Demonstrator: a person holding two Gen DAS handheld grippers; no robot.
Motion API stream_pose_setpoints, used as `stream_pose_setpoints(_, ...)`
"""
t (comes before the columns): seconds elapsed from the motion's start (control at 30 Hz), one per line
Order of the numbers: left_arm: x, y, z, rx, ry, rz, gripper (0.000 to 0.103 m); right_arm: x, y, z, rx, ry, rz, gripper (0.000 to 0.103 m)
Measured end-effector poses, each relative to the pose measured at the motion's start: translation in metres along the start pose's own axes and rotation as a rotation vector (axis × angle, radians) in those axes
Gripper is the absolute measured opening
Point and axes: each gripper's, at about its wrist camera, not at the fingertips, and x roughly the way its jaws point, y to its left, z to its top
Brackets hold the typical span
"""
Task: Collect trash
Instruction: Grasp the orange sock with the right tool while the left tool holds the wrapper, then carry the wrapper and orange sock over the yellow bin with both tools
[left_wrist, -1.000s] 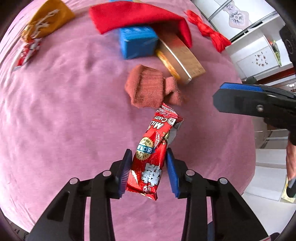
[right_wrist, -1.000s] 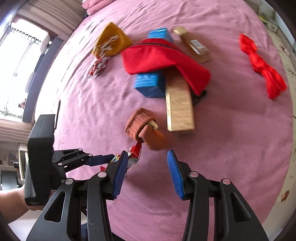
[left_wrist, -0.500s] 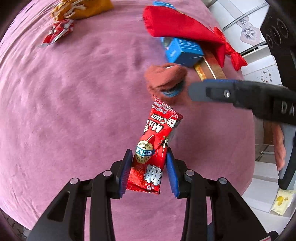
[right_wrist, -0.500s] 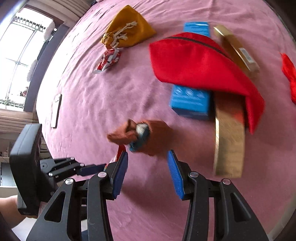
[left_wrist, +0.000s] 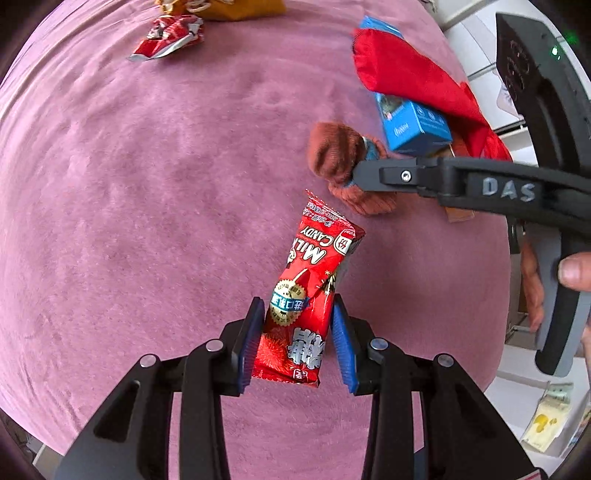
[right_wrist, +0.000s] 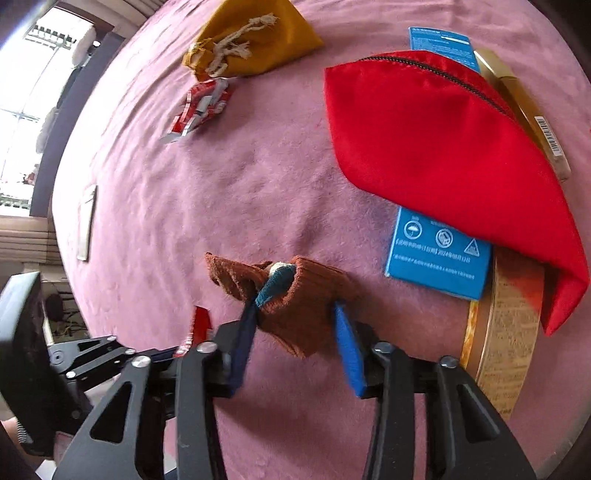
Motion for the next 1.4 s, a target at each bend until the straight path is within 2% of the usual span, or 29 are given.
stream_pose_setpoints(0.13,-0.007,0.006,0.002,-0.009,-0.006,0.012,0.037,-0.008,-0.002,-0.004,0.021,-0.029,-0.007,0.017)
stream_pose_setpoints(0.43,-0.031,-0.019,0.002,0.037,-0.036,0.019,0.037,-0.06,-0.008,-0.042,0.044,-0.098,0.015,0.015)
stream_pose_setpoints(0.53,-0.038,-0.034,0.001,0.061,-0.042,0.01,0.037,-0.078,-0.015,-0.059,0.056,-0.123,-0.01,0.015)
stream_pose_setpoints(1.0,-0.041,-0.149,-0.006,0.22,-0.036,-0.011,0.037,-0.161,-0.1,-0.144,0.2,-0.236,-0.08,0.015)
stream_pose_setpoints(1.4,-0.004,-0.281,-0.01,0.321,-0.004,-0.035,0.037,-0.218,-0.19,-0.209,0.27,-0.297,-0.106,0.015)
